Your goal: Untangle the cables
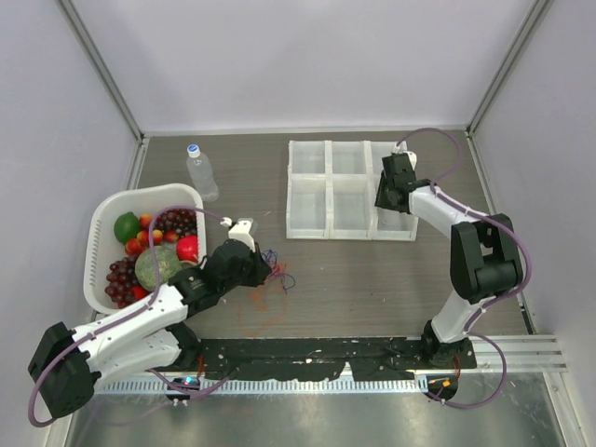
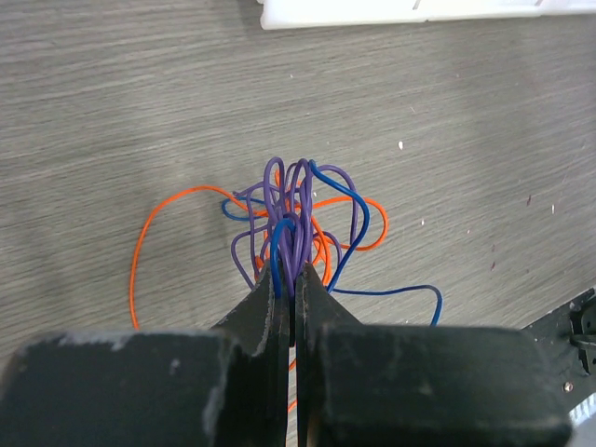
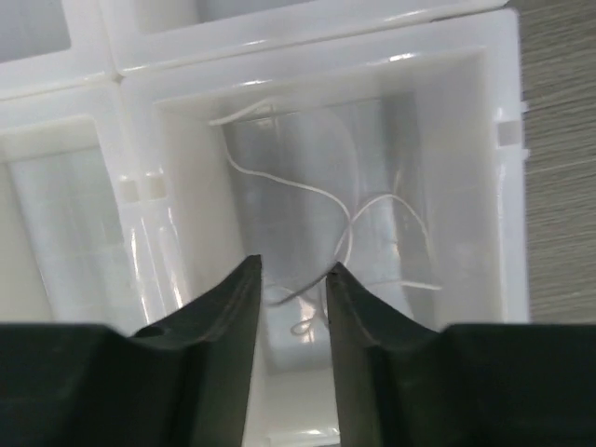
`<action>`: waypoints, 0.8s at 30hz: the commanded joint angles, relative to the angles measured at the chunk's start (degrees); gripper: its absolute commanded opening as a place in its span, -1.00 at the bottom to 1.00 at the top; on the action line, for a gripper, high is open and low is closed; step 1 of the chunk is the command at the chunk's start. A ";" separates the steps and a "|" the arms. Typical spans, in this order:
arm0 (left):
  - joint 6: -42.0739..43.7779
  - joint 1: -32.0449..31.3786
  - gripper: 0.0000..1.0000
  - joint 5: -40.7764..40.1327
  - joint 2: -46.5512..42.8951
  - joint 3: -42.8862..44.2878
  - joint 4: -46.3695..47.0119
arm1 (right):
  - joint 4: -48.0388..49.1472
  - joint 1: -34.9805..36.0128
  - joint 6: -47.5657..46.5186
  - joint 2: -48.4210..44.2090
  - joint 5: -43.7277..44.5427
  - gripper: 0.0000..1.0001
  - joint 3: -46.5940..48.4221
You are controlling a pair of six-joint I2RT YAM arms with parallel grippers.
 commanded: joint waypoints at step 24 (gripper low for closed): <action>-1.06 0.18 0.08 16.70 13.85 4.41 8.38 | 23.62 42.50 15.06 -35.54 -14.89 0.21 -34.83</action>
